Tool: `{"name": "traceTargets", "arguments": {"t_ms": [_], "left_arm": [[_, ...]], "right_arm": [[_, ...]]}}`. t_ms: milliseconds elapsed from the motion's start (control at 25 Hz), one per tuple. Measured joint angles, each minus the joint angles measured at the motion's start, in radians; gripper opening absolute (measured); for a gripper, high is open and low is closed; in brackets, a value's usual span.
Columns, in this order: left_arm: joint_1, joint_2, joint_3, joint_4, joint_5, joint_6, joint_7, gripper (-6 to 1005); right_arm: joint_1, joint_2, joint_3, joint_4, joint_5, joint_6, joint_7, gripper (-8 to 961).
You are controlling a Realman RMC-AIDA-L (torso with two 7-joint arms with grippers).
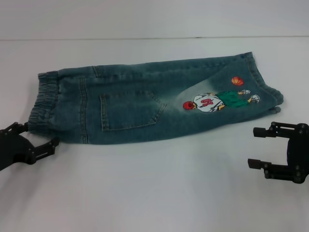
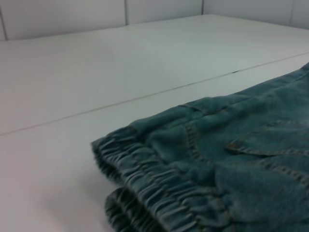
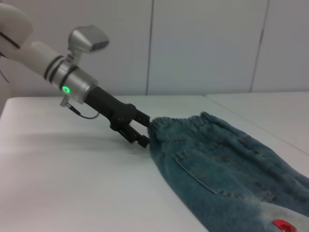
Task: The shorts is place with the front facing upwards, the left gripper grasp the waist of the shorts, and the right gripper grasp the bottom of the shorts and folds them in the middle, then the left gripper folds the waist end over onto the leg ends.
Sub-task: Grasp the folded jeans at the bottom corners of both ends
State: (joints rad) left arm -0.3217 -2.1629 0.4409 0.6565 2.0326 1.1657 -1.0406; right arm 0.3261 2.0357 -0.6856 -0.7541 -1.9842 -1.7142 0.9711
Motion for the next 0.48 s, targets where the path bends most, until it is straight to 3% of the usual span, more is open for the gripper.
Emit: {"name": "traceTargets", "arguments": {"t_ms": [400,480], "left_arm": [[-0.002,0.0,0.015,0.011,0.0,0.013,-0.001,755],[-0.002,0.0,0.016,0.012,0.0,0.013,-0.002,511]], "right_arm": [[-0.007,0.005,-0.001,-0.005,-0.001,0.032,0.01,724],[-0.007,0.006,-0.002,-0.005,-0.001,0.032,0.01,723]]}}
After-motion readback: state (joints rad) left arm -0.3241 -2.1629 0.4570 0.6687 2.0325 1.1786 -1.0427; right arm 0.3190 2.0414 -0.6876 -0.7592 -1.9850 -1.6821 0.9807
